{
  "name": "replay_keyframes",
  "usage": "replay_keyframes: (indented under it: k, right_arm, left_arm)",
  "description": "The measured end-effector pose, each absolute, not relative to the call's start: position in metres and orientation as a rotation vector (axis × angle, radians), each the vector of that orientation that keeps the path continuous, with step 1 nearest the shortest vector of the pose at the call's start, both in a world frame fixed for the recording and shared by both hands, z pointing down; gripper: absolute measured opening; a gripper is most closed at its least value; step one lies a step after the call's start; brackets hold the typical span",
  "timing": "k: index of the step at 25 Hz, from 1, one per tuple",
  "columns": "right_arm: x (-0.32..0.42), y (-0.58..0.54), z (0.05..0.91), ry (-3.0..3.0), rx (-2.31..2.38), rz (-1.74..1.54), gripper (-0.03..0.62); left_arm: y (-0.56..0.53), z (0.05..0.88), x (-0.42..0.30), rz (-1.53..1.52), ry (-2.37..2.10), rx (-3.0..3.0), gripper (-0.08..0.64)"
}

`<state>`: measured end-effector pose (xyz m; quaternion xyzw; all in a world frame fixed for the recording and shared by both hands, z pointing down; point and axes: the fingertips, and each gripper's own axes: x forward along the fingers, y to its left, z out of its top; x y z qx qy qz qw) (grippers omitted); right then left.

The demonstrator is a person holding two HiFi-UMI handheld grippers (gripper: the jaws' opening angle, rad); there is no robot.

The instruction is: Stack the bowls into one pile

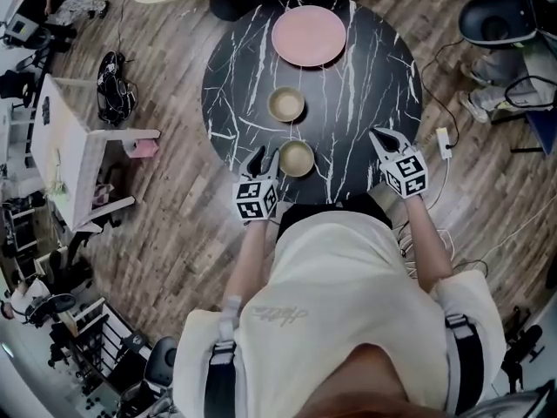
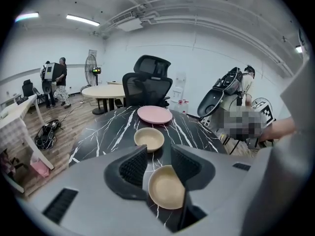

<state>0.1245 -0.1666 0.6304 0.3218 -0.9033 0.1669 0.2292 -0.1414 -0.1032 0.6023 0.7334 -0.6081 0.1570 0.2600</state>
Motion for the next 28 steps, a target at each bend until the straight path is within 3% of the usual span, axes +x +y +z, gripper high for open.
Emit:
replay_keyframes:
  k: [28]
  right_arm:
    - [0.089,-0.140,0.642,-2.410,0.727,0.448,0.005]
  left_arm:
    - [-0.092,0.727,-0.143,0.503,-1.395,1.865,0.165]
